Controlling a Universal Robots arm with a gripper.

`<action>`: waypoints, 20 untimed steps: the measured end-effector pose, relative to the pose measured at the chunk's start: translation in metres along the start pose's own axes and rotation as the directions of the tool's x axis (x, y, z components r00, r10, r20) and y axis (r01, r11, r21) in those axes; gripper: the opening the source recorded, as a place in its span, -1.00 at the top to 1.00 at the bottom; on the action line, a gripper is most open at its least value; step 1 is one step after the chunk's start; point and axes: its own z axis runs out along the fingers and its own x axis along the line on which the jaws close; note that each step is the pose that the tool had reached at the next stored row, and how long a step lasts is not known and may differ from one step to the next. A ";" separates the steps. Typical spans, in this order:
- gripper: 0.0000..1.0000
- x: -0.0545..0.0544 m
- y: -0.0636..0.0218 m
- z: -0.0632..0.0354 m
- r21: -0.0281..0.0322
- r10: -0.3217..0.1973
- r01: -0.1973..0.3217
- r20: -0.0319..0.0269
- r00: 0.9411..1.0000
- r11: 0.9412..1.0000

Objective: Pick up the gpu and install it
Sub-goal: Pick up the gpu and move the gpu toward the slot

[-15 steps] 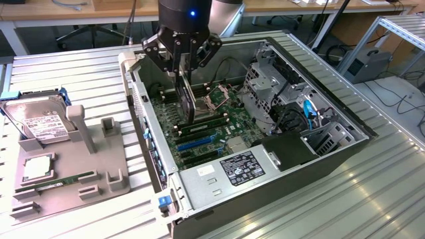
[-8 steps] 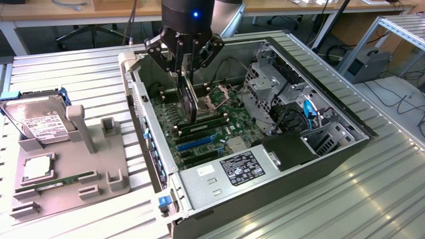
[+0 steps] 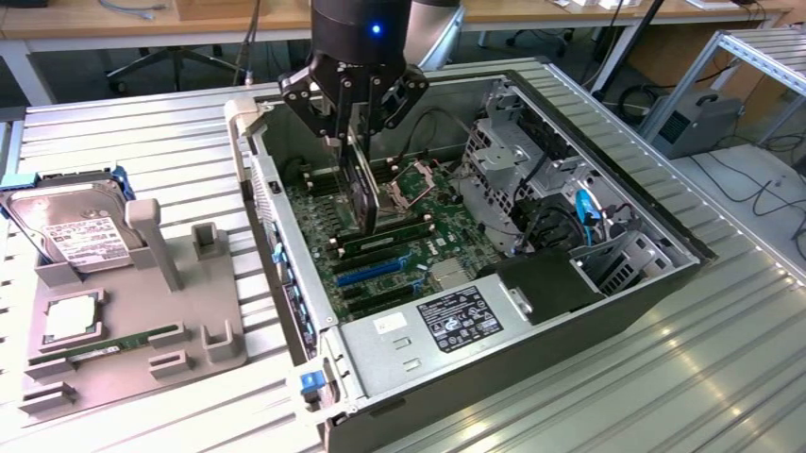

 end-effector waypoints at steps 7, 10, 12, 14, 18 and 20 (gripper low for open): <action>0.47 -0.004 0.0003 0.0015 0.000 0.000 0.000 0.000 1.000 1.000; 0.47 -0.005 0.0004 0.0020 0.000 0.000 0.000 0.000 1.000 1.000; 0.47 -0.006 0.0004 0.0023 0.000 0.000 0.000 0.000 1.000 1.000; 0.47 -0.007 0.0005 0.0027 0.000 0.000 0.000 0.000 1.000 1.000; 0.47 -0.010 0.0007 0.0037 0.000 0.000 0.000 0.000 1.000 1.000; 0.47 -0.011 0.0008 0.0041 0.000 0.000 0.000 0.000 1.000 1.000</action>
